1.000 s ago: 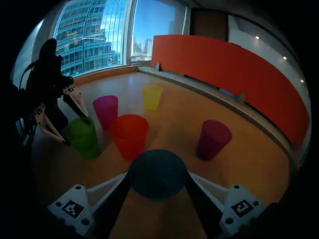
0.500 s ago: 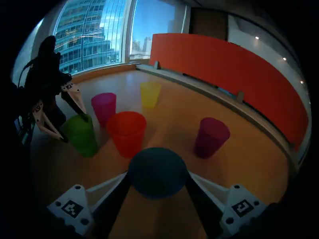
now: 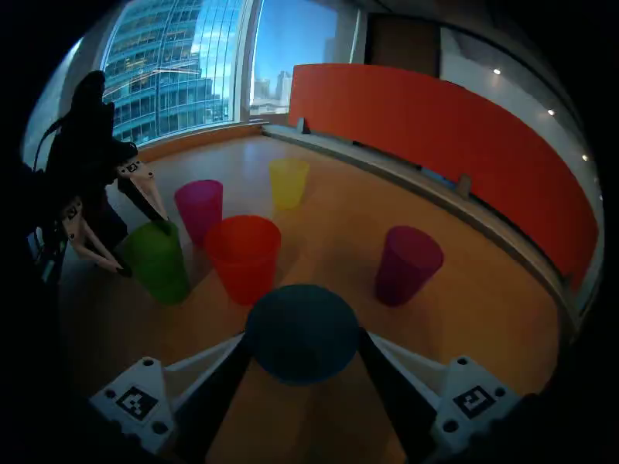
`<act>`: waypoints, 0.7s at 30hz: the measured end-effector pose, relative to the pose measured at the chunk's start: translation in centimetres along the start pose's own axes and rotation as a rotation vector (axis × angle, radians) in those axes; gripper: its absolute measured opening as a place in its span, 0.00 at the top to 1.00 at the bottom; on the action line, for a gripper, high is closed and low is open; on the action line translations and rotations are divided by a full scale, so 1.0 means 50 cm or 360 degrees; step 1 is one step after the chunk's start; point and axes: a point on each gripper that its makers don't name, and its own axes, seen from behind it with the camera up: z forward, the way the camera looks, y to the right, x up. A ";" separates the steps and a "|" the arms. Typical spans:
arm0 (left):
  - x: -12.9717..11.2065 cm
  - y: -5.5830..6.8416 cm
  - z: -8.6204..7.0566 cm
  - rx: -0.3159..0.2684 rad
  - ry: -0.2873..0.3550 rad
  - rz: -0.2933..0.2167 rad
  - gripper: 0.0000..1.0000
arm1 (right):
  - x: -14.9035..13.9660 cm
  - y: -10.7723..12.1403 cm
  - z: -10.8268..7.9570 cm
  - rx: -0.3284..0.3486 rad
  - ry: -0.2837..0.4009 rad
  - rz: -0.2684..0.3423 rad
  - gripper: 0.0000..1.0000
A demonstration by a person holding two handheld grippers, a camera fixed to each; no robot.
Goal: Pour water
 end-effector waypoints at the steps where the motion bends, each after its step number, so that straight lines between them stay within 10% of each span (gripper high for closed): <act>1: 0.001 0.000 0.000 0.0001 0.0001 0.0000 0.12 | 0.000 0.000 0.000 0.0000 -0.0001 -0.0002 0.00; 21: 0.003 0.001 -0.017 0.0015 0.0017 -0.0007 0.10 | 0.009 -0.008 -0.014 -0.0009 0.0014 -0.0015 0.00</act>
